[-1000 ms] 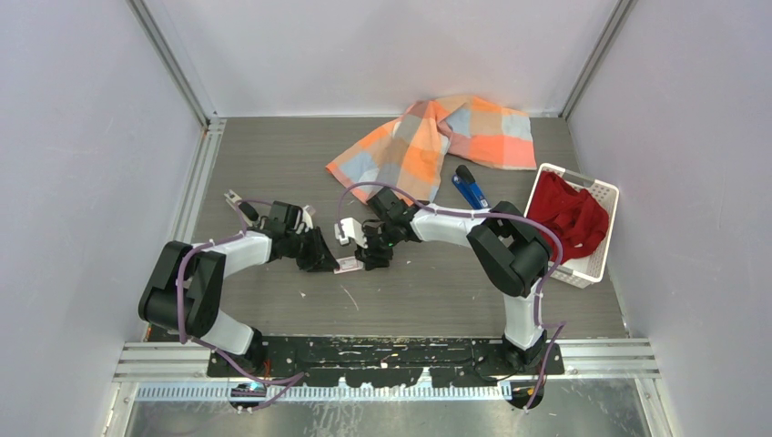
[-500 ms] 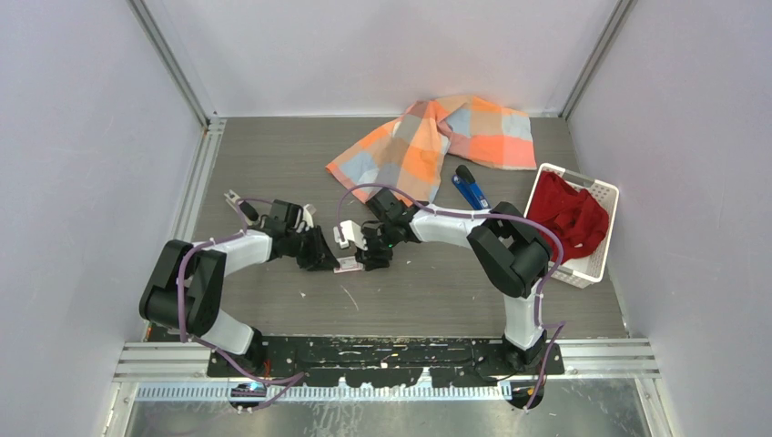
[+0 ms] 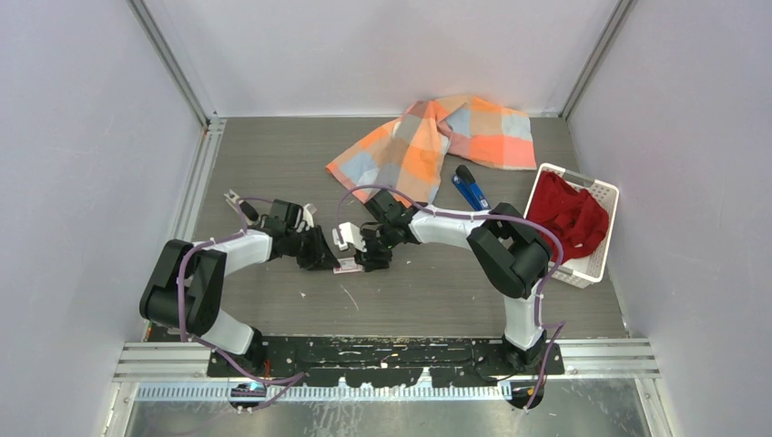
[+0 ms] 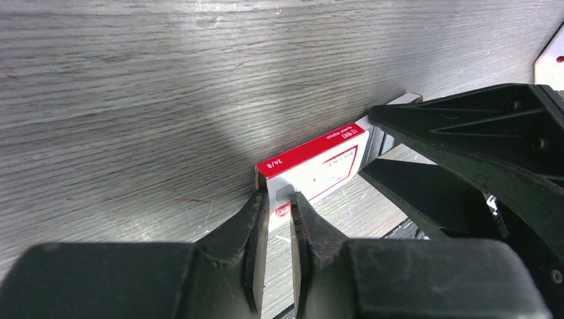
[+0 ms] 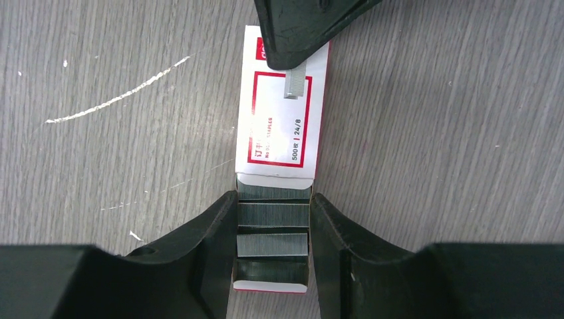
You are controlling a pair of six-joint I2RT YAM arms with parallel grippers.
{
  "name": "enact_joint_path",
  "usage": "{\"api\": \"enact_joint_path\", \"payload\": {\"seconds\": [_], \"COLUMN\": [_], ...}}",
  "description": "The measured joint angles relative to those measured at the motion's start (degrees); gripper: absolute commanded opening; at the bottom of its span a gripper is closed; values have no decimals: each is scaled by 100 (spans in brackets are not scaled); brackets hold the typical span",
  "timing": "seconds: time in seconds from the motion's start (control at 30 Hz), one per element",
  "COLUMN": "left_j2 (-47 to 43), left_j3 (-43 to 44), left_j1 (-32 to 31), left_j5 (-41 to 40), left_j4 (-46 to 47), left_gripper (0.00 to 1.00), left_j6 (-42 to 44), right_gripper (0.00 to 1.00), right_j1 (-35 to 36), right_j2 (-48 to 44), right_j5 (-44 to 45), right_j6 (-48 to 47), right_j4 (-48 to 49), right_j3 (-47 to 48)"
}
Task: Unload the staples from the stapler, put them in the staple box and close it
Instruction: Close the staple box at the center of the board.
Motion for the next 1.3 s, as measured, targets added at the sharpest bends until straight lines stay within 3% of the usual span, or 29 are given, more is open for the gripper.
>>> {"api": "enact_joint_path", "payload": {"seconds": [0.37,0.53,0.7,1.0,1.3], "left_j2": [46,44,39,39,39], "left_j3": [13,13,13,13,-11], "left_j1": [-28,-44,-46,-48,-79], "left_j5": [44,46,44,48,46], "left_j4": [13,17,17,22,90], "left_gripper": [22,22,22,20,20], "left_j6": [-9,-17,-20,-20,-57], "right_gripper": [68,73,69,46,41], "right_j1": [-17,-223,-363,-356,-260], "right_j2": [-4,-101,-151,-146,-111], "right_j5": [33,24,55,92,129], "right_j6": [208,103,-37,-76,-50], "right_j4": [-37,-317,-476,-522,-564], "right_j3": [9,-33,-66,-55,9]}}
